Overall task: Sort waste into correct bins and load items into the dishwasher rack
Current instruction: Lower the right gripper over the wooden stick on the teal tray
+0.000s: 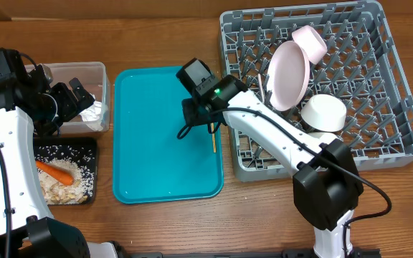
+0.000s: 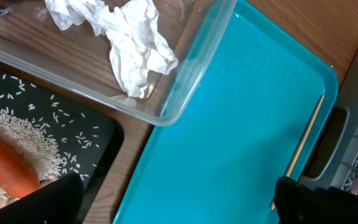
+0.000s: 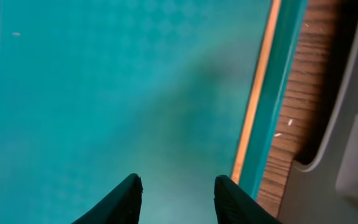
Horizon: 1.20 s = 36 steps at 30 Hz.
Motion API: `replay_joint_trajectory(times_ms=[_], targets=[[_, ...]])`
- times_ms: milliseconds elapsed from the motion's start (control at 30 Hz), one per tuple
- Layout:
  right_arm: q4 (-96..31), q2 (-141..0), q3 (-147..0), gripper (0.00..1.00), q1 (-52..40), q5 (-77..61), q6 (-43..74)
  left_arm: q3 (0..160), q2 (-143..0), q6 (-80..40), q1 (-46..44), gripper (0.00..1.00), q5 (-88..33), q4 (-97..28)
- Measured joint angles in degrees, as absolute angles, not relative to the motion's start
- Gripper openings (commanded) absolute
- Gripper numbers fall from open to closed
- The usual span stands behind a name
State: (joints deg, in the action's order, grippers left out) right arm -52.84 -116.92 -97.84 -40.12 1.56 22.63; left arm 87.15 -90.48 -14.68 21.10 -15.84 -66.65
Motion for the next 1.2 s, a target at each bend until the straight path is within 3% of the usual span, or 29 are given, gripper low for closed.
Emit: replay_joint_trajectory(times_ms=[267,1200], targets=[[-47.68,-119.57,-94.8,0.37,-40.1,4.4,24.47,87.15,-90.48,-14.68,21.1,1.0,-15.81,-66.65],[-45.67,-125.19,-93.73,0.38,-40.12,12.91,28.29,87.15,-90.48,-14.68,21.1,1.0,-15.81,-66.65]])
